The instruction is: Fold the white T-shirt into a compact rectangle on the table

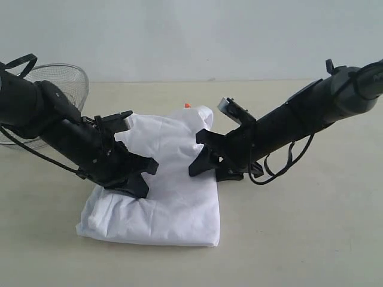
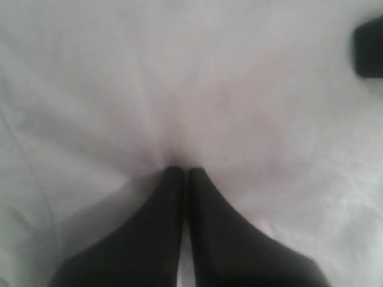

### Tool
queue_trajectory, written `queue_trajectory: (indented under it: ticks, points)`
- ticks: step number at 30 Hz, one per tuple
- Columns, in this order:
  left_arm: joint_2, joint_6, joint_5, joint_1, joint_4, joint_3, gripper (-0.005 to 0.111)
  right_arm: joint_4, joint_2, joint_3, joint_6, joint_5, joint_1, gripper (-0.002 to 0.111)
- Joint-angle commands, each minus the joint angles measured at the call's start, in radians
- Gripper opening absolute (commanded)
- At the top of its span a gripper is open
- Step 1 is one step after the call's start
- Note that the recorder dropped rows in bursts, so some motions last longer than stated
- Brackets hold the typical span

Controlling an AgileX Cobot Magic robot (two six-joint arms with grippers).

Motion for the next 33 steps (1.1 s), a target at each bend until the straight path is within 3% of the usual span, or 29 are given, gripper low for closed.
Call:
queue_trajectory:
  ticks: [1, 9, 11, 14, 20, 26, 33]
  points:
    - [0.028, -0.011, -0.014, -0.005, 0.037, 0.008, 0.004, -0.03, 0.019, 0.017, -0.021, -0.043, 0.057, 0.044]
    - [0.028, -0.011, -0.001, -0.005, 0.037, 0.008, 0.004, -0.028, 0.019, 0.017, -0.018, -0.093, 0.086, 0.041]
    - [0.028, -0.011, 0.0, -0.005, 0.037, 0.008, 0.004, -0.028, 0.019, 0.017, -0.015, -0.112, 0.086, 0.029]
    - [0.028, -0.011, 0.007, -0.005, 0.037, 0.008, 0.004, -0.028, 0.019, 0.017, -0.004, -0.139, 0.086, 0.002]
    - [0.028, -0.011, 0.009, -0.005, 0.039, 0.008, 0.004, -0.034, 0.01, 0.017, 0.005, -0.118, 0.053, 0.0]
    - [0.028, -0.011, 0.009, -0.005, 0.041, 0.008, 0.004, -0.047, -0.003, 0.002, 0.025, -0.029, -0.053, 0.0]
    - [-0.024, -0.006, 0.019, -0.005, 0.014, 0.008, 0.004, -0.109, -0.005, -0.108, 0.038, 0.059, -0.114, 0.0]
